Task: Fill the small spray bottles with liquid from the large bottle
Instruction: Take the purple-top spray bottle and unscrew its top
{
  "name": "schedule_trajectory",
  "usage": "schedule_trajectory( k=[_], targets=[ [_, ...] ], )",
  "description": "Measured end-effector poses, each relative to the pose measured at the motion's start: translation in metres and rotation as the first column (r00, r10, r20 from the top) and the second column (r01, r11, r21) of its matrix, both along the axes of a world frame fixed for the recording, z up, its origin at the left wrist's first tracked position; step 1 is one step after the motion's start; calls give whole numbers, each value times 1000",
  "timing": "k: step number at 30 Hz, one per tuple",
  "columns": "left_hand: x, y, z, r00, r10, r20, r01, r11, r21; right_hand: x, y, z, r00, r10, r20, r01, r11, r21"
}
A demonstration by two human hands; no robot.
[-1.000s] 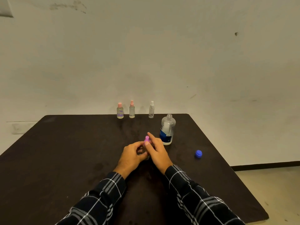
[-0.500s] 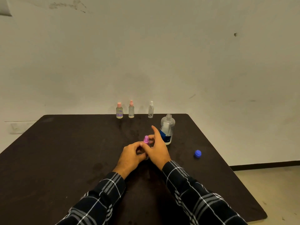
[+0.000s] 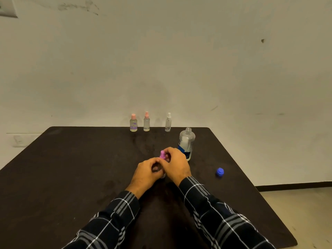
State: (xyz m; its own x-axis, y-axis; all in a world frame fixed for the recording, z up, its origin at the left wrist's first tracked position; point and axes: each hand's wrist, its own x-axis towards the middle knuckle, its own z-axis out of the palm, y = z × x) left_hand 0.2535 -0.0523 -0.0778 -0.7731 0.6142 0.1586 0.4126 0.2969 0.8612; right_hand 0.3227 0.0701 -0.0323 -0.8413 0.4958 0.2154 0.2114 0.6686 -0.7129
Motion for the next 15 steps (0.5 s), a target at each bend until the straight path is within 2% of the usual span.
schedule_trajectory(
  k=[2,4,6,8,10,12,14,15],
  targets=[
    [-1,0,1,1000,-3,-10,3,1000,-5,2,4,1,995,99,-33,-100,995,-29],
    [0,0,2,1000,-17,-10,16,1000,-18,6,11,4,969,231,-83,-243,947,-210],
    [0,-1,1,1000,-22,-11,21,1000,-8,8,15,4,952,297,-79,-307,905,-293],
    [1,-1,1,1000,-18,-16,18,1000,6,6,13,5,966,256,-38,-256,927,-275],
    [0,-1,0,1000,-11,-22,11,1000,10,1,10,4,990,136,-25,-138,961,-239],
    [0,-1,1,1000,-10,-16,10,1000,4,-3,10,0,998,61,-9,-61,990,-125],
    [-1,0,1,1000,-10,-15,10,1000,-7,-4,11,-2,998,59,-25,-60,997,-47],
    [-2,0,0,1000,-10,-17,10,1000,-5,-3,11,0,995,63,-81,-68,996,-51]
  ],
)
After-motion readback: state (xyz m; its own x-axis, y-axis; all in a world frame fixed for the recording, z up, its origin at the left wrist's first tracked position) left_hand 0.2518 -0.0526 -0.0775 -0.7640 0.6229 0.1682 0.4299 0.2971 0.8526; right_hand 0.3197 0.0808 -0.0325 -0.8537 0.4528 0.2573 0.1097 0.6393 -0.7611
